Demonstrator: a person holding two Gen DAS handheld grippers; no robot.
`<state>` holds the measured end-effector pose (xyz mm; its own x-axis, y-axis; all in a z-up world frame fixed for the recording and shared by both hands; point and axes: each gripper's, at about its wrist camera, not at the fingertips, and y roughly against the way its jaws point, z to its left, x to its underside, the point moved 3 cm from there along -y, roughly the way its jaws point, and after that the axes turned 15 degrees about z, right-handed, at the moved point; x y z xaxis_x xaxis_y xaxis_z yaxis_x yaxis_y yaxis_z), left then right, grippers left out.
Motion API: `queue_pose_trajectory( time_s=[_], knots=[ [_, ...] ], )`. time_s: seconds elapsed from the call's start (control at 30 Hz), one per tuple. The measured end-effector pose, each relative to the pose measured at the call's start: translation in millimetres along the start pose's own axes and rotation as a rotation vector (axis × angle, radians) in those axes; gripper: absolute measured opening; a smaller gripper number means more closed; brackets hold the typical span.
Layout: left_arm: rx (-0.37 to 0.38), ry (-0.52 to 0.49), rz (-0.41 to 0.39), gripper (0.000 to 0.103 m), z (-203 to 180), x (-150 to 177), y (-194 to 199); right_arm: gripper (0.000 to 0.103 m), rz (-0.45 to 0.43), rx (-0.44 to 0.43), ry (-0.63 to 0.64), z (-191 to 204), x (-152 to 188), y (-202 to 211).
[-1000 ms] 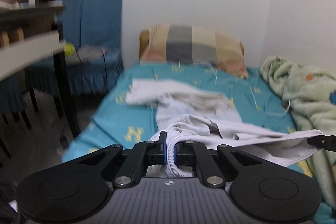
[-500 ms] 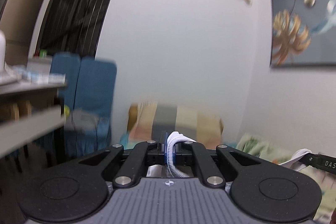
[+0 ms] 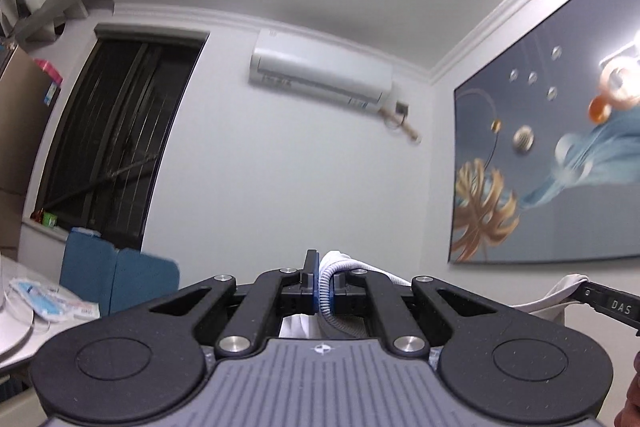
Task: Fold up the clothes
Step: 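Lift the T-shirt up with both grippers and shake it open, then lower the T-shirt flat onto the bed with both grippers and release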
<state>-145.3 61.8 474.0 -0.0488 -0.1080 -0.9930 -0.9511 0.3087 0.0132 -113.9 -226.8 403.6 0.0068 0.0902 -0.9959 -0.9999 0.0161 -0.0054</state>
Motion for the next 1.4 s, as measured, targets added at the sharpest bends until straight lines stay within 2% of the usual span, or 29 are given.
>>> queue_pose_trajectory(
  time_s=[0.13, 0.23, 0.37, 0.47, 0.6, 0.77, 1.0, 1.23, 1.3, 1.4],
  knots=[
    [0.016, 0.011, -0.016, 0.005, -15.3, -26.2, 37.7, 0.006, -0.038, 0.003, 0.011, 4.0, -30.7, 36.7],
    [0.019, 0.037, -0.002, 0.005, -14.9, -26.4, 48.8, 0.006, -0.028, 0.013, 0.023, 4.1, -30.5, 42.0],
    [-0.008, 0.045, 0.035, 0.005, -3.5, 5.1, 30.4, 0.006, 0.035, 0.016, 0.010, 0.9, -8.3, 24.0],
    [-0.026, 0.071, 0.107, 0.005, 13.5, 43.4, -8.9, 0.006, 0.117, 0.024, -0.016, -2.8, 26.1, -14.5],
    [-0.064, 0.117, 0.164, 0.005, 49.2, 103.2, -84.7, 0.006, 0.213, 0.045, -0.028, -6.8, 77.3, -83.2],
    [-0.132, 0.171, 0.241, 0.005, 89.6, 180.4, -198.0, 0.006, 0.305, 0.092, -0.026, -15.4, 145.3, -193.0],
    [-0.194, 0.187, 0.387, 0.005, 129.3, 282.9, -407.4, 0.006, 0.413, 0.191, -0.022, -44.2, 240.9, -371.3],
    [-0.255, 0.134, 0.545, 0.005, 170.0, 429.5, -632.2, 0.007, 0.527, 0.227, 0.013, -86.8, 369.3, -560.1],
    [-0.272, 0.132, 0.607, 0.005, 182.7, 476.6, -681.8, 0.007, 0.591, 0.222, -0.001, -99.6, 413.0, -606.9],
    [-0.290, 0.141, 0.706, 0.005, 202.5, 545.4, -743.5, 0.007, 0.698, 0.199, -0.051, -114.5, 477.7, -652.8]
  ],
)
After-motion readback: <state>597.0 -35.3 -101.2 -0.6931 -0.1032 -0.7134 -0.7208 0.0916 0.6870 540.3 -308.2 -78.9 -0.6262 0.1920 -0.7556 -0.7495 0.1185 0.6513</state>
